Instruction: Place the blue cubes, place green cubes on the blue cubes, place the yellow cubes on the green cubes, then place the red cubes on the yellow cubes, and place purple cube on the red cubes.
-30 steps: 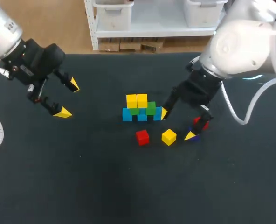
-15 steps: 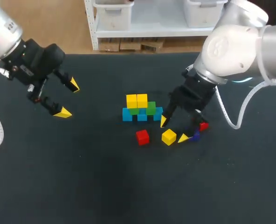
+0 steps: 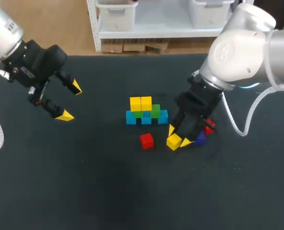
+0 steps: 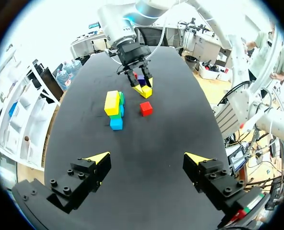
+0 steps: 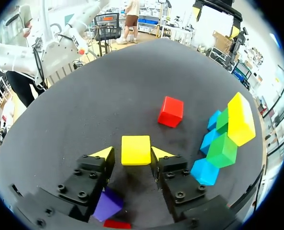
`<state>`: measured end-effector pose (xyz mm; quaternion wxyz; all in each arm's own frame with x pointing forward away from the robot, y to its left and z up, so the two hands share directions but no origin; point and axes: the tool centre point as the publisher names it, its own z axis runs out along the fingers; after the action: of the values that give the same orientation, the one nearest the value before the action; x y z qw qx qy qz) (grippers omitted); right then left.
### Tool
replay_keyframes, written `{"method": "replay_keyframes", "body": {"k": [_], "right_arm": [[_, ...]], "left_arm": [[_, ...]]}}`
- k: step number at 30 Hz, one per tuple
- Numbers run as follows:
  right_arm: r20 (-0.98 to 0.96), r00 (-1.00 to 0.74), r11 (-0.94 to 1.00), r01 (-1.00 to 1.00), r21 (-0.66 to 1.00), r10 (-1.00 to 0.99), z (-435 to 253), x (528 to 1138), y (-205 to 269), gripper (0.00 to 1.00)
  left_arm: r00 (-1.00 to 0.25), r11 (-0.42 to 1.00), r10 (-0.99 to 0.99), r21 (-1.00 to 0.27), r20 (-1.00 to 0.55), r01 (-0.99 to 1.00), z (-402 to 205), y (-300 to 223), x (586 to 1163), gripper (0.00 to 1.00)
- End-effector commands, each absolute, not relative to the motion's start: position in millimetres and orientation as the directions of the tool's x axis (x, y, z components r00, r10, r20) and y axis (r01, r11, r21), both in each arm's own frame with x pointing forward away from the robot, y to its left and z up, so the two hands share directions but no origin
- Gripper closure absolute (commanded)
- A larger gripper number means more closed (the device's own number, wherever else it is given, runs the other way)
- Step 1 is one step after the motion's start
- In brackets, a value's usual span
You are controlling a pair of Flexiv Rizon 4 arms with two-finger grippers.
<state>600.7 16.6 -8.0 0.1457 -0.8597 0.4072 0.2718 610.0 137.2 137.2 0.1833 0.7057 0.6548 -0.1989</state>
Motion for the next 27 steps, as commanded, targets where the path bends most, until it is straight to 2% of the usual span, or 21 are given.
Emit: {"method": "replay_keyframes", "body": {"k": [1, 2, 4, 5, 11, 14, 16, 18, 27], "right_arm": [[-0.586, 0.518, -0.625, -0.780, -0.025, -0.623, -9.5, 601.4, 18.0, 0.64], [-0.585, 0.518, -0.624, -0.781, -0.025, -0.624, -9.5, 601.4, 18.1, 0.71], [-0.583, 0.515, -0.620, -0.784, -0.025, -0.628, -9.0, 601.3, 18.5, 0.96], [-0.582, 0.515, -0.619, -0.785, -0.026, -0.629, -8.5, 601.2, 18.6, 1.00], [-0.582, 0.479, -0.572, -0.820, -0.029, -0.657, 0.4, 599.8, 16.2, 1.00], [-0.630, 0.344, -0.461, -0.887, 0.024, -0.696, 10.5, 600.5, 11.8, 1.00], [-0.591, 0.304, -0.394, -0.919, 0.025, -0.747, 17.5, 599.1, 11.7, 1.00], [-0.634, 0.248, -0.330, -0.944, 0.012, -0.733, 25.1, 597.9, 12.4, 1.00], [-0.646, 0.137, -0.156, -0.987, -0.027, -0.751, 45.9, 600.4, 18.1, 1.00]], "left_arm": [[0.067, -0.077, 0.849, 0.002, -0.524, 0.997, 136.4, 138.6, 609.2, 0.00], [0.067, -0.077, 0.849, 0.002, -0.524, 0.997, 136.4, 138.6, 609.2, 0.00], [0.067, -0.077, 0.849, 0.002, -0.524, 0.997, 136.4, 138.6, 609.2, 0.00], [0.067, -0.077, 0.849, 0.002, -0.524, 0.997, 136.4, 138.6, 609.2, 0.00], [0.067, -0.077, 0.849, 0.002, -0.524, 0.997, 136.4, 138.6, 609.2, 0.00], [0.067, -0.077, 0.849, 0.002, -0.524, 0.997, 136.4, 138.6, 609.2, 0.00], [0.067, -0.077, 0.849, 0.002, -0.524, 0.997, 136.4, 138.6, 609.2, 0.00], [0.067, -0.077, 0.849, 0.002, -0.524, 0.997, 136.4, 138.6, 609.2, 0.00], [0.067, -0.077, 0.849, 0.002, -0.524, 0.997, 136.4, 138.6, 609.2, 0.00]]}}
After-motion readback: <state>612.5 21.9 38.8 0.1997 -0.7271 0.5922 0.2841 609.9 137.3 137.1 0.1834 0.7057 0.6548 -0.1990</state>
